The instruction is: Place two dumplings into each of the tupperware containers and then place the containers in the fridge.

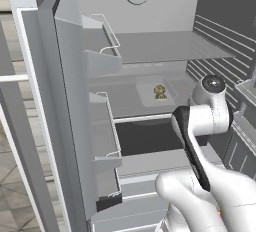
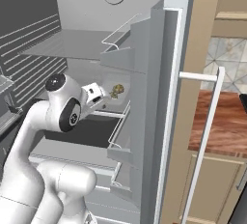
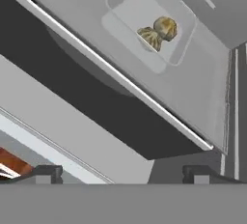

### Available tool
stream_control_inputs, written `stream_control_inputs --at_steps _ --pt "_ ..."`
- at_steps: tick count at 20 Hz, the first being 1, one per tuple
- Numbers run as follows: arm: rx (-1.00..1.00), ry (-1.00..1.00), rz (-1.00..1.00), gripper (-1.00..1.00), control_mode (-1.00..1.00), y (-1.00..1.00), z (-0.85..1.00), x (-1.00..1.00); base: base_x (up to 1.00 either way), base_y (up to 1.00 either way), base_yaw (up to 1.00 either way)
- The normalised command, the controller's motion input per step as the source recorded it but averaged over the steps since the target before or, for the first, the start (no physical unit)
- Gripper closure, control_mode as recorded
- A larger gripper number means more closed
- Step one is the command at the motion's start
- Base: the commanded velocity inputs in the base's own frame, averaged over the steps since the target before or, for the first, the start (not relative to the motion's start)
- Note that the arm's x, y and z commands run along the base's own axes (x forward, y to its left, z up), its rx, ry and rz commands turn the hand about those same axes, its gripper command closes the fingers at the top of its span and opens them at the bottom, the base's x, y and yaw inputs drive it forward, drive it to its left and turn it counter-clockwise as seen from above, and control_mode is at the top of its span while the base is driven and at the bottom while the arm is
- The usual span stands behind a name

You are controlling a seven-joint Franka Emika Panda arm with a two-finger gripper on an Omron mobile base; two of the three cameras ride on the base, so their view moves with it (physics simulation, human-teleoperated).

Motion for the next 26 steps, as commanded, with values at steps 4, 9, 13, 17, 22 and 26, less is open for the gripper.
stream_control_inputs --at_steps 4,9,13,17,22,26 --pt "0.36 0.04 -0.36 -1.00 -1.00 0.00 0.44 -0.76 0.00 0.00 0.00" --pt "0.27 0.01 -0.41 -1.00 -1.00 0.05 0.37 -0.59 0.00 0.00 0.00" --pt "0.29 0.00 -0.36 -1.00 -1.00 0.06 0.30 -0.53 0.00 0.00 0.00" --pt "0.27 0.00 -0.23 -1.00 -1.00 0.32 0.25 -0.49 0.00 0.00 0.00" --pt "0.01 0.01 -0.04 -1.00 -1.00 0.31 0.32 -0.07 0.00 0.00 0.00" --pt "0.00 0.00 0.04 -1.00 -1.00 0.05 0.17 -0.22 0.00 0.00 0.00"
